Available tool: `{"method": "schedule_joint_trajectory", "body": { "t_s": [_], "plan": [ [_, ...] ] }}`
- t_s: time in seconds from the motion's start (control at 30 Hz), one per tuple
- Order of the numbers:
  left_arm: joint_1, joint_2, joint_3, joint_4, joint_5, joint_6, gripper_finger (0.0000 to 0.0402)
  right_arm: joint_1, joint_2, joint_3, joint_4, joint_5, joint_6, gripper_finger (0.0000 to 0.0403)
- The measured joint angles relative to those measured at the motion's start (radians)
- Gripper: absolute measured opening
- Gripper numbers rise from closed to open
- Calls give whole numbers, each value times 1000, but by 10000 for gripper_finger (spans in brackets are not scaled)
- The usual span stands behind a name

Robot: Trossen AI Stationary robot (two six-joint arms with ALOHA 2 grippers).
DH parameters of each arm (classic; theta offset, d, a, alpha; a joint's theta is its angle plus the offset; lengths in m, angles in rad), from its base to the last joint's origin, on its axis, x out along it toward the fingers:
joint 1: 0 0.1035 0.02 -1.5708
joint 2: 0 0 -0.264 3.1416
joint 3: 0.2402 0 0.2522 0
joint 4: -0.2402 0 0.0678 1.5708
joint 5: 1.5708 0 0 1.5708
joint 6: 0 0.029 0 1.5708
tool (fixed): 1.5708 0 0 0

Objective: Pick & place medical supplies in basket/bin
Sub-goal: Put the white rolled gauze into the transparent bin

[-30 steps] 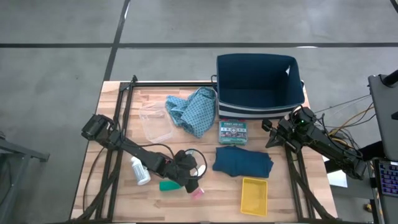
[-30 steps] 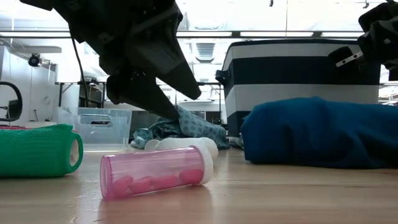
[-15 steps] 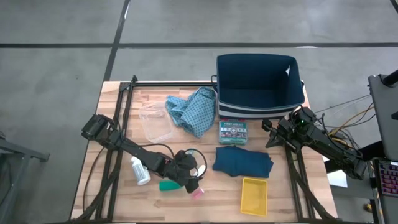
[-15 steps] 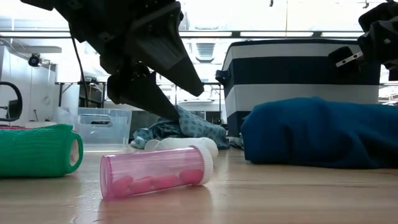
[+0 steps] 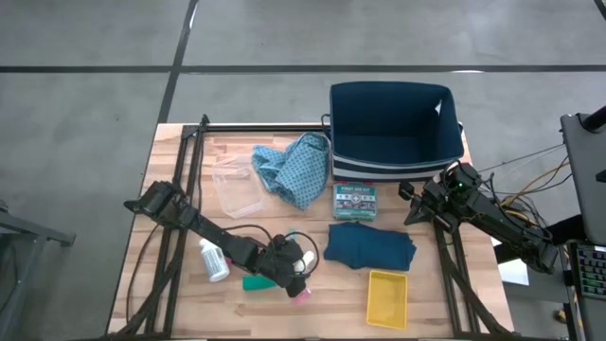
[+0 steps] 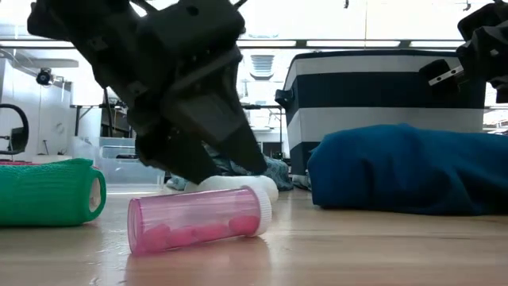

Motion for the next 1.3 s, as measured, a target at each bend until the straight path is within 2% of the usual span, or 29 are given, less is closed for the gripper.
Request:
{"method": "schedule_joint_trajectory", "body": {
  "t_s": [0.33,0.67,0.87,1.3],
  "plan": [
    [0,9,-9,-4,-10,4,374,0,0,0,1,0,0,8],
    [0,9,-10,-9,0,28,337,0,0,0,1,0,0,8],
    [0,9,-10,-11,8,30,297,0,0,0,1,0,0,8],
    [0,9,-10,-17,16,30,182,0,0,0,1,0,0,8]
  ]
}}
